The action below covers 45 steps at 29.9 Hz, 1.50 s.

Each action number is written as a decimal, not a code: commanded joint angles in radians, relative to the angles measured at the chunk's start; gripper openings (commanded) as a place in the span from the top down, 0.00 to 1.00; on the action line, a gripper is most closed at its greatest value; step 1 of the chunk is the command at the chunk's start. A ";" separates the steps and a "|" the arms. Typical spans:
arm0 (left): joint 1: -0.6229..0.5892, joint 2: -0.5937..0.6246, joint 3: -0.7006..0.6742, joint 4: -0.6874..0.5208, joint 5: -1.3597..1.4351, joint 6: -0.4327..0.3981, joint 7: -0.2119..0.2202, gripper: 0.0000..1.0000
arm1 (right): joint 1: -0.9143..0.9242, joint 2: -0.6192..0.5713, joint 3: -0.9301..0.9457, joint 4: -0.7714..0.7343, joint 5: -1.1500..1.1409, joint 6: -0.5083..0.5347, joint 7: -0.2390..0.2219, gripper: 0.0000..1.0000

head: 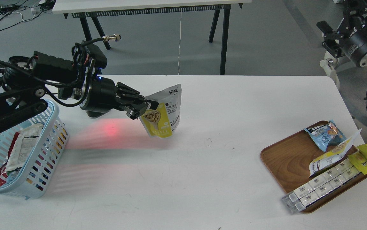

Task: Scan snack and place in basket
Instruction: 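Hold the pouch in front of the black barcode scanner, then move the pouch over the blue basket and release it inside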

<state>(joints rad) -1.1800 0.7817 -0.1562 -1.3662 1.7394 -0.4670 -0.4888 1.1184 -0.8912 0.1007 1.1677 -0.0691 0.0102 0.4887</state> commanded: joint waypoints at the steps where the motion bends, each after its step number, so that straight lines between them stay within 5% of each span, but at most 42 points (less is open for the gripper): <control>1: -0.026 0.016 -0.002 0.041 0.003 0.004 0.000 1.00 | 0.000 0.000 0.001 0.009 0.000 0.000 0.000 0.02; 22: -0.017 0.065 0.012 0.171 0.213 0.086 0.000 1.00 | -0.002 -0.002 0.017 0.012 0.000 0.000 0.000 0.02; 45: -0.001 0.270 -0.006 0.053 0.206 0.122 0.000 1.00 | -0.006 -0.002 0.017 0.012 0.000 0.000 0.000 0.02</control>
<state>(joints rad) -1.1803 1.0081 -0.1573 -1.2673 1.9451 -0.3466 -0.4886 1.1161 -0.8930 0.1191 1.1795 -0.0690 0.0105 0.4887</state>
